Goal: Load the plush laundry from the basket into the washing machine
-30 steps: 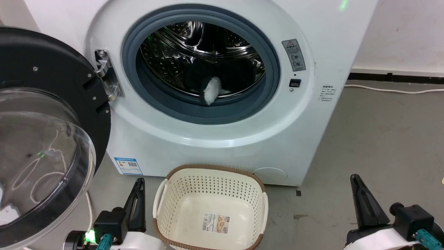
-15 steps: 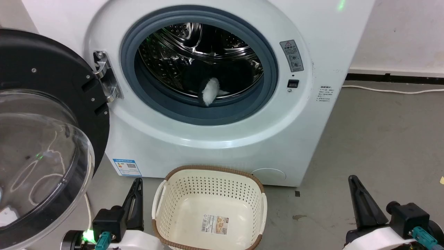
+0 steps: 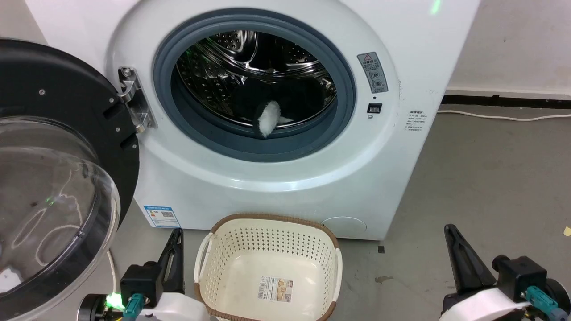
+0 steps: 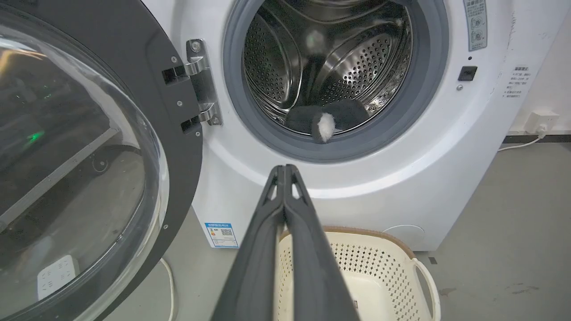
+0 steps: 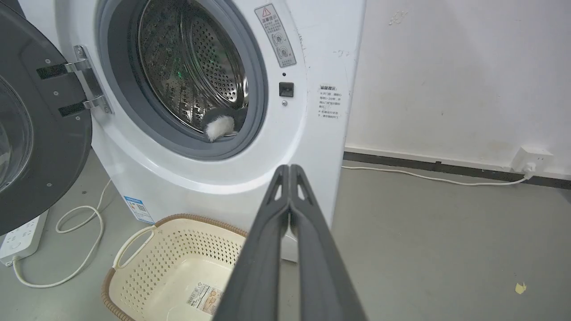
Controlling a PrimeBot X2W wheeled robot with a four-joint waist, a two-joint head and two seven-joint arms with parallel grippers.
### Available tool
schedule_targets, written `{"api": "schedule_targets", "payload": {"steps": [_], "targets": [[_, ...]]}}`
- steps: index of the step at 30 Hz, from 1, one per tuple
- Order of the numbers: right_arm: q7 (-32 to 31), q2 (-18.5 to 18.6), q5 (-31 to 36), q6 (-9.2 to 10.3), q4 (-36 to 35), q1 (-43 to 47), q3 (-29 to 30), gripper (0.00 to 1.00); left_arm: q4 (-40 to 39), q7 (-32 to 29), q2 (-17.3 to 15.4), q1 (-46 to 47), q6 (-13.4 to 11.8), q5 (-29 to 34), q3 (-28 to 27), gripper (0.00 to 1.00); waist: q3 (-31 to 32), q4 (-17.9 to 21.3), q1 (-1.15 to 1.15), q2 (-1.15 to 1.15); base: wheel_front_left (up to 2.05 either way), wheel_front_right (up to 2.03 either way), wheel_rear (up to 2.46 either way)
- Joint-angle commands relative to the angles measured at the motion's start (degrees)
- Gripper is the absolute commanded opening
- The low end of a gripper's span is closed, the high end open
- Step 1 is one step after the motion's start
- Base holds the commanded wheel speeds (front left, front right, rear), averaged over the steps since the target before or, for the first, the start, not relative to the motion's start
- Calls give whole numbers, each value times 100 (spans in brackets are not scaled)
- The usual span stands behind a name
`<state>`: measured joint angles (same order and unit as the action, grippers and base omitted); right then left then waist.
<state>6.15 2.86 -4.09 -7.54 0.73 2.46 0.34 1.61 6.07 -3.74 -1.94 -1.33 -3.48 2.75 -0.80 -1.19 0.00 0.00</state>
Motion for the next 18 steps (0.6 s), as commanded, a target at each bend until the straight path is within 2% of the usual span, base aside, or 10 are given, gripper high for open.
{"api": "schedule_targets", "payload": {"steps": [1, 18], "targets": [[-27, 1, 49, 3, -36, -105, -11, 0, -37, -23, 24, 103, 18, 42, -30, 0, 2, 2, 0, 0, 0, 0, 0], [-227, 1, 172, 4, -49, -153, -19, 0, -79, -222, 45, 134, 57, 146, -114, 0, 28, 42, 0, 0, 0, 0, 0]]}}
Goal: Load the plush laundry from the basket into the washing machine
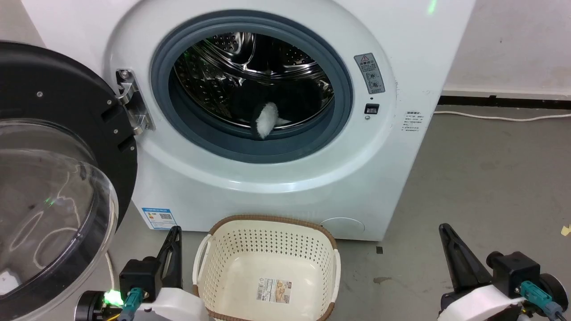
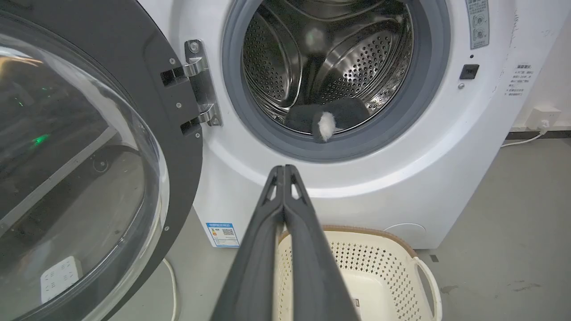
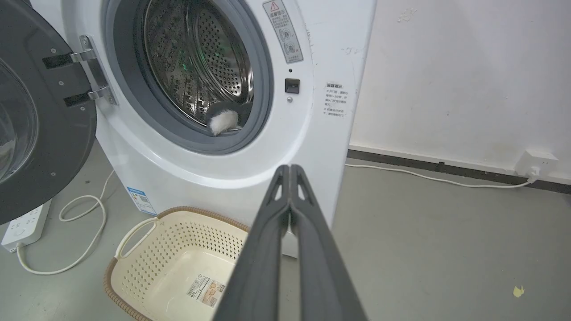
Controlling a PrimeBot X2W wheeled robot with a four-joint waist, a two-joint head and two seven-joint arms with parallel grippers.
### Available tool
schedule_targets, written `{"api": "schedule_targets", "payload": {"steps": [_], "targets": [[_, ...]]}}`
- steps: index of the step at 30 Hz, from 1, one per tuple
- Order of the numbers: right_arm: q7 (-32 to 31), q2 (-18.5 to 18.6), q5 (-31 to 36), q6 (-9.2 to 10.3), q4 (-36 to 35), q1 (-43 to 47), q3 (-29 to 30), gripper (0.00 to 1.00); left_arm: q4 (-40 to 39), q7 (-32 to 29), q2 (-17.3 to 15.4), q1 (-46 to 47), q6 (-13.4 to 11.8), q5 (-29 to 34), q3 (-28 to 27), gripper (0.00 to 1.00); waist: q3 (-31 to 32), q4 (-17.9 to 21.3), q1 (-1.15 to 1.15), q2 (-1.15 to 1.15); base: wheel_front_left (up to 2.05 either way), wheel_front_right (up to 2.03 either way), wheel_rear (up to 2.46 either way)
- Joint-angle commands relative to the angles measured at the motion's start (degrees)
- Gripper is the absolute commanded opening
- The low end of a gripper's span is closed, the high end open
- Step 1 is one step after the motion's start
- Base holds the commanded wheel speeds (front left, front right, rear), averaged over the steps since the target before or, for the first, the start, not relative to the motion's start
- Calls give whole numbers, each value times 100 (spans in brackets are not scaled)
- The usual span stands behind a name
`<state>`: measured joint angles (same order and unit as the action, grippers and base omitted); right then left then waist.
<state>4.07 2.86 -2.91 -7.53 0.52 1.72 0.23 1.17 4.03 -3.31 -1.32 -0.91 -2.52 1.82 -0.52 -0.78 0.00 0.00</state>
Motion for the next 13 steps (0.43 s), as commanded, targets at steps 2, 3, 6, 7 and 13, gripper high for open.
{"api": "schedule_targets", "payload": {"steps": [2, 3, 6, 7, 13], "targets": [[-43, 1, 67, 3, -29, -84, -9, 0, -40, -41, 5, 76, 19, 63, -30, 0, 4, 6, 0, 0, 0, 0, 0], [-55, 1, 75, 3, -30, -87, -9, 0, -43, -53, 6, 78, 21, 69, -35, 0, 5, 8, 0, 0, 0, 0, 0], [-91, 1, 96, 3, -32, -96, -10, 0, -50, -88, 10, 83, 28, 88, -50, 0, 10, 15, 0, 0, 0, 0, 0], [-102, 1, 104, 3, -33, -98, -11, 0, -53, -100, 11, 85, 31, 94, -55, 0, 11, 17, 0, 0, 0, 0, 0], [-173, 1, 147, 3, -37, -115, -14, 0, -68, -170, 19, 96, 45, 130, -84, 0, 21, 31, 0, 0, 0, 0, 0]]}}
